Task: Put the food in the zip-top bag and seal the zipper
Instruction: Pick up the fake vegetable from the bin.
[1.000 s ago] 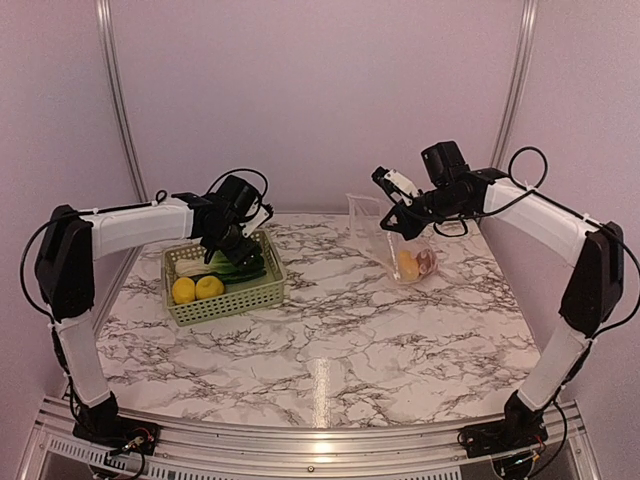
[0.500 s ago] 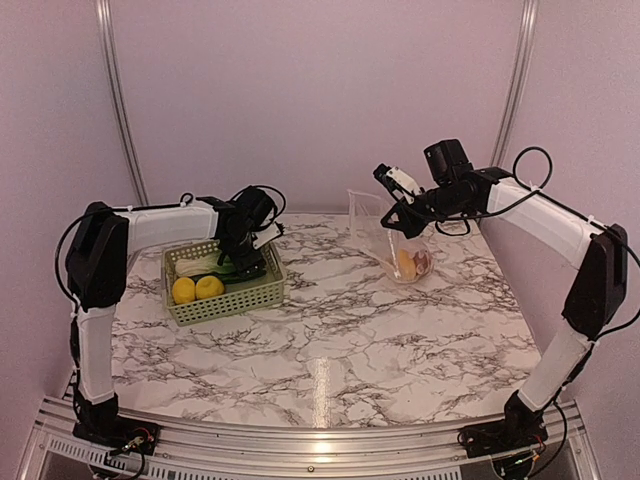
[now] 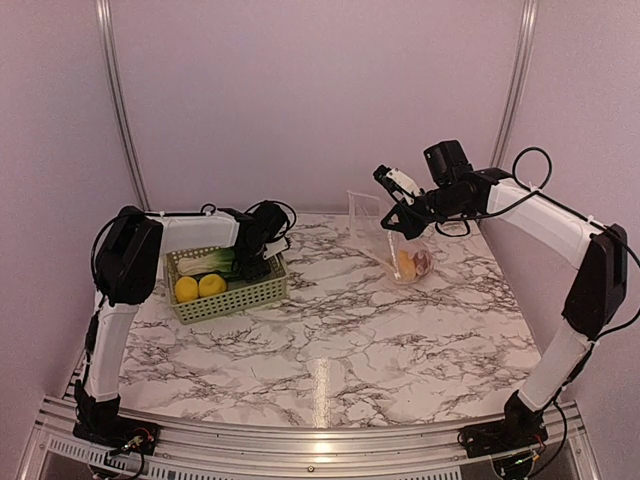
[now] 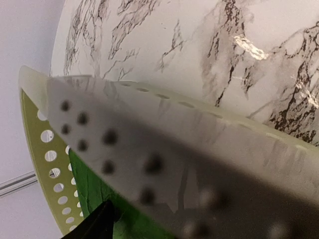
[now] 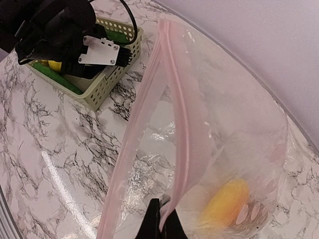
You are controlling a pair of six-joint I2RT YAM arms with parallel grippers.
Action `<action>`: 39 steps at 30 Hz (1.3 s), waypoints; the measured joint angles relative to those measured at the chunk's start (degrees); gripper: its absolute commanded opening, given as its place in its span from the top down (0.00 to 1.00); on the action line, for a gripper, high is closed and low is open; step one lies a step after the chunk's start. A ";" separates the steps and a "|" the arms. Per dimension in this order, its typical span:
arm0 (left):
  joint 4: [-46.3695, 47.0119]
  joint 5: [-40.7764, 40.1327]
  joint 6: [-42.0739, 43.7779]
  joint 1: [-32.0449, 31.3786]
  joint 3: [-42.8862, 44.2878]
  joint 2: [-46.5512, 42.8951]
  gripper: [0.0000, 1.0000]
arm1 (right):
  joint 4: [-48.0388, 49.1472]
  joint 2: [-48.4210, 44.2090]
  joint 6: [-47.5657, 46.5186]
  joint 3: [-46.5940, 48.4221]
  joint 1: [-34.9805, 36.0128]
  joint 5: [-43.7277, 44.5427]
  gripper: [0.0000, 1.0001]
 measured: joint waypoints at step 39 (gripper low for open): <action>3.78 6.73 -17.97 -4.31 -3.32 -32.96 1.00 | -4.35 2.36 0.15 4.85 0.28 -1.27 1.00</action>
